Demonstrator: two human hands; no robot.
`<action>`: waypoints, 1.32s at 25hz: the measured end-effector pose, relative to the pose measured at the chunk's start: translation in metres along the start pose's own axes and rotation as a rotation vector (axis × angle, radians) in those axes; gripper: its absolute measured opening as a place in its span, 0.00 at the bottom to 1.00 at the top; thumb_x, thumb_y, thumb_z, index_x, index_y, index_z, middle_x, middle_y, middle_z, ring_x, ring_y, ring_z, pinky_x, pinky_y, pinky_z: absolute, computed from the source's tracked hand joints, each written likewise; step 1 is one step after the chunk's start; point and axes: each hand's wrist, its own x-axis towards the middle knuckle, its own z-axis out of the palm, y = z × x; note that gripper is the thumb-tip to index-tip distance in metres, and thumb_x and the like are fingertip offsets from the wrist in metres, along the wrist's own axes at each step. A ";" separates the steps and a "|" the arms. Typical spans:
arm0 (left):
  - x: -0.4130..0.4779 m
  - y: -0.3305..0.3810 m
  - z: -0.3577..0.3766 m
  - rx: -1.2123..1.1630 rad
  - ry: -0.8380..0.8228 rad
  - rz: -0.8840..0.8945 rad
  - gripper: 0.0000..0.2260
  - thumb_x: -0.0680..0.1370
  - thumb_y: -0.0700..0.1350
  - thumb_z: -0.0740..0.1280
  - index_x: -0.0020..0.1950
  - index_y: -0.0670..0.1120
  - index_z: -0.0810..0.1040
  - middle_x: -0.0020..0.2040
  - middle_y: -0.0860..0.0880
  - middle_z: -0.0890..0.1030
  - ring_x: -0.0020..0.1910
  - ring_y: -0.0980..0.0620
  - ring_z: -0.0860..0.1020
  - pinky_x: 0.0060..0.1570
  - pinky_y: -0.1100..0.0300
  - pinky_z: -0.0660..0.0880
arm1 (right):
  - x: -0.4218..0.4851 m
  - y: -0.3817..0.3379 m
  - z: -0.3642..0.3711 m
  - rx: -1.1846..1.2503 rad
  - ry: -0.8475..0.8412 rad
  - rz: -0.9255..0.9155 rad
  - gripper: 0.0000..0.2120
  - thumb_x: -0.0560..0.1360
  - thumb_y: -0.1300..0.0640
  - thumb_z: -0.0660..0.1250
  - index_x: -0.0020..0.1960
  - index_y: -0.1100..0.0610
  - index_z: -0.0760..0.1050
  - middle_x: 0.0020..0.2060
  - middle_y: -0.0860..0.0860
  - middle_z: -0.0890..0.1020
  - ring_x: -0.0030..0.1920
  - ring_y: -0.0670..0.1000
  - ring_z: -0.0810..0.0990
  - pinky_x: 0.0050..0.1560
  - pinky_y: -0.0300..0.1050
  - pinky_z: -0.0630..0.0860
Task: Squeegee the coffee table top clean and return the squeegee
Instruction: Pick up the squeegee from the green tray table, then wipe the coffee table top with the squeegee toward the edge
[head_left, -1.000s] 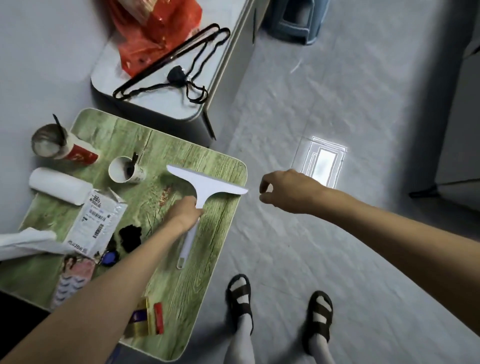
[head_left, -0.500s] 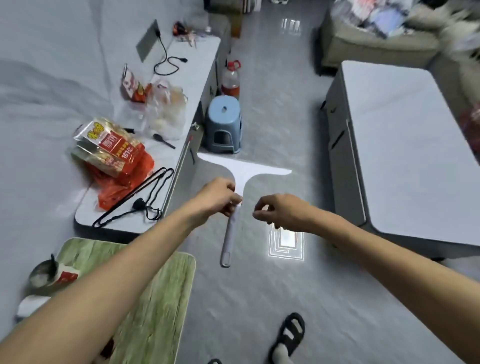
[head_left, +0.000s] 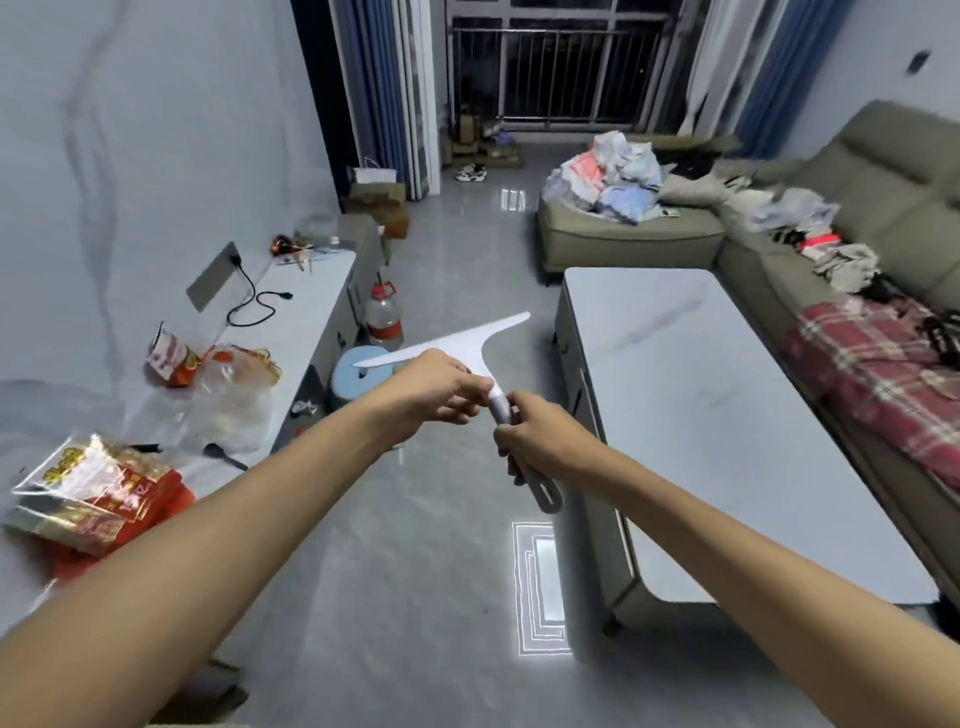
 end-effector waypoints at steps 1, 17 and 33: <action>0.019 0.014 0.005 0.077 -0.005 0.011 0.07 0.70 0.46 0.73 0.35 0.44 0.81 0.32 0.45 0.84 0.25 0.54 0.78 0.25 0.67 0.74 | 0.014 0.003 -0.020 -0.059 0.050 0.002 0.03 0.73 0.62 0.60 0.43 0.56 0.67 0.35 0.56 0.77 0.27 0.53 0.76 0.28 0.46 0.75; 0.440 0.159 -0.002 1.195 -0.418 0.448 0.15 0.75 0.57 0.64 0.58 0.52 0.75 0.57 0.48 0.82 0.54 0.46 0.78 0.55 0.49 0.76 | 0.321 0.069 -0.278 -0.328 0.186 0.435 0.12 0.78 0.50 0.57 0.38 0.52 0.69 0.37 0.55 0.76 0.32 0.53 0.71 0.35 0.44 0.68; 0.873 0.322 0.098 1.276 -0.610 0.492 0.14 0.78 0.53 0.62 0.61 0.51 0.75 0.57 0.46 0.81 0.53 0.46 0.76 0.54 0.52 0.75 | 0.666 0.163 -0.566 -0.084 0.215 0.685 0.14 0.79 0.50 0.55 0.43 0.59 0.69 0.31 0.54 0.76 0.21 0.48 0.70 0.20 0.33 0.64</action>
